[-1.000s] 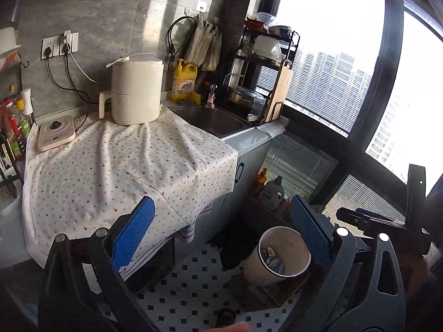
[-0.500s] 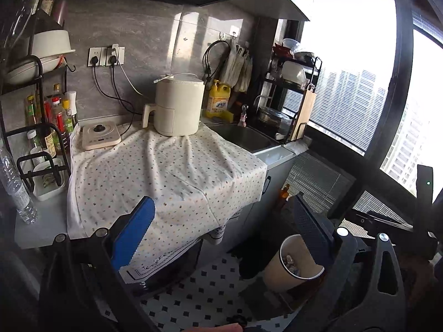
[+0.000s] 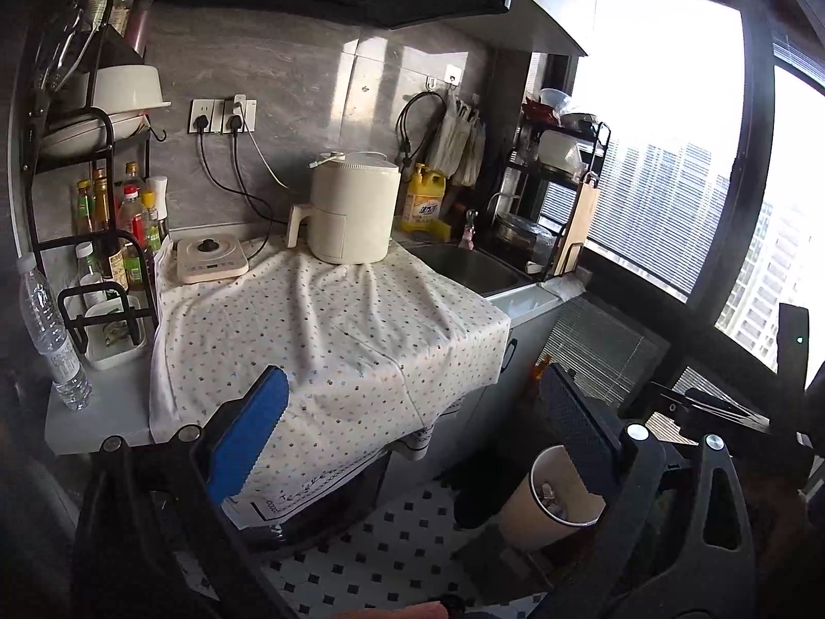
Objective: Collect trash
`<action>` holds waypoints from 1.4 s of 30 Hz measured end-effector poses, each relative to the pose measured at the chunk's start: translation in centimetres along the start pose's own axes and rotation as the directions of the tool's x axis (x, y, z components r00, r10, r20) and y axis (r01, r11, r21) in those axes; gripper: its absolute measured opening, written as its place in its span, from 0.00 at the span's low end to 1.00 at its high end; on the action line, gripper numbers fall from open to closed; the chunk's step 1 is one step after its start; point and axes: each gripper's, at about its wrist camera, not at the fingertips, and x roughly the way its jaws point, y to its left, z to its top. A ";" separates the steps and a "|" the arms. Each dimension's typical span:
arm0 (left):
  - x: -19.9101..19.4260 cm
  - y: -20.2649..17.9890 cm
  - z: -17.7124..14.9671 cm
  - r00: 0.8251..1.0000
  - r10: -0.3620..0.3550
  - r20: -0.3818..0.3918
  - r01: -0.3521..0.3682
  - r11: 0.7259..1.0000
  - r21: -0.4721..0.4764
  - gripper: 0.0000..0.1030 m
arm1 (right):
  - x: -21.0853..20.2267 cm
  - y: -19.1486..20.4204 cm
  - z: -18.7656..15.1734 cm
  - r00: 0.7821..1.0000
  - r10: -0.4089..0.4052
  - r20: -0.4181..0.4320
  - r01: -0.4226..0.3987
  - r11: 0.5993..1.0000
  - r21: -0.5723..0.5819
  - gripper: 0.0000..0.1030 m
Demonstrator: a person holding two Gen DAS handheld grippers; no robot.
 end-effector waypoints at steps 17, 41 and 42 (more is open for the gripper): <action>0.0 0.9 -0.4 1.000 0.008 0.000 -0.008 0.999 -0.048 0.94 | 0.6 1.7 -0.2 1.000 -0.002 -0.005 0.002 0.998 -0.057 0.92; 5.1 1.0 0.7 0.998 -0.037 -0.049 0.036 0.999 -0.020 0.94 | 4.2 0.4 1.8 0.996 -0.082 -0.038 0.082 0.997 -0.015 0.92; 5.1 1.1 0.9 0.998 -0.036 -0.046 0.035 0.999 -0.024 0.94 | 4.2 0.3 1.9 0.996 -0.082 -0.038 0.082 0.997 -0.010 0.92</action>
